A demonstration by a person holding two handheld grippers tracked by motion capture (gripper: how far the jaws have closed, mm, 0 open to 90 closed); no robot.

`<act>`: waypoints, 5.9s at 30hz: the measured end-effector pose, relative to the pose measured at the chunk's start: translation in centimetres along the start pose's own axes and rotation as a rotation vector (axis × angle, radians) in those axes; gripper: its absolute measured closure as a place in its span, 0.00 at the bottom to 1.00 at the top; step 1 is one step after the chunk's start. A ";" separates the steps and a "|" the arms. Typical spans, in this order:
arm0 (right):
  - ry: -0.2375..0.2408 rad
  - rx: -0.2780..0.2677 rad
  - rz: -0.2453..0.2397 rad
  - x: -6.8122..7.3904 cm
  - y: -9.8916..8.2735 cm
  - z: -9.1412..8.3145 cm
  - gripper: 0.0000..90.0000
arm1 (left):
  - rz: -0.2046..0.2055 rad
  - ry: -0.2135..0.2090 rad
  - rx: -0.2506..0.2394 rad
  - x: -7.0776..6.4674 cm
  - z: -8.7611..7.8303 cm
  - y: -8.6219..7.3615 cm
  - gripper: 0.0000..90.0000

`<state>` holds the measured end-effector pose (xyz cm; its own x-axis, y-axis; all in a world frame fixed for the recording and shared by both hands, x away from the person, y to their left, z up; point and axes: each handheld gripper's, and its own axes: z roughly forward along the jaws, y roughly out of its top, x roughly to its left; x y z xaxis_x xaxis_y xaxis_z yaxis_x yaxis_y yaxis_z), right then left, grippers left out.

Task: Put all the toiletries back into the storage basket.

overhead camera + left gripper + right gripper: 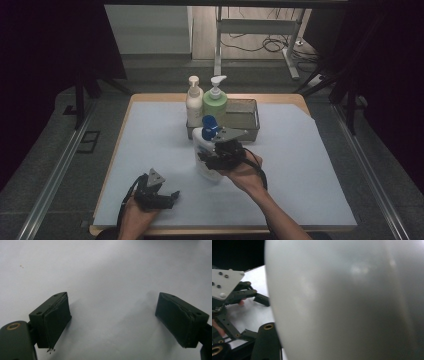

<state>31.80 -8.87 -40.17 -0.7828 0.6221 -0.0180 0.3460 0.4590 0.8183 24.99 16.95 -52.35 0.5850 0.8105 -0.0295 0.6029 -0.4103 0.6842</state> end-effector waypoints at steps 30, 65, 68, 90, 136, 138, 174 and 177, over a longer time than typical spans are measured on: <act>-0.171 -0.025 0.106 -6.2 0.5 -6.5 0.44 | -0.002 0.000 -0.002 0.0 0.0 0.0 0.14; -0.301 -0.059 0.206 -12.2 3.7 -6.4 0.45 | -0.001 0.002 0.001 0.0 0.0 0.0 0.14; -0.315 -0.060 0.209 -12.5 4.0 -5.9 0.45 | 0.000 0.002 0.001 0.0 0.0 0.0 0.14; -0.390 -0.072 0.268 -15.0 5.6 -2.8 0.45 | 0.000 0.002 0.002 0.0 0.0 0.0 0.14; -0.396 -0.003 0.272 -16.0 2.7 3.2 0.45 | -0.001 0.007 0.006 -0.1 0.0 0.1 0.14; -0.397 0.003 0.267 -15.9 2.5 3.5 0.45 | -0.001 0.007 0.007 -0.1 0.0 0.1 0.14; -0.362 0.027 0.268 -16.7 0.8 4.0 0.40 | -0.002 0.006 0.007 -0.1 0.0 0.1 0.14; -0.350 0.022 0.270 -16.6 0.6 3.6 0.40 | -0.001 0.006 0.008 -0.1 0.0 0.1 0.14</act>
<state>46.91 -16.60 -41.44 -0.4419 0.8971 -0.0012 0.5280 0.2611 0.8081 25.02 16.85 -52.32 0.5813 0.8133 -0.0256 0.6075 -0.4128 0.6786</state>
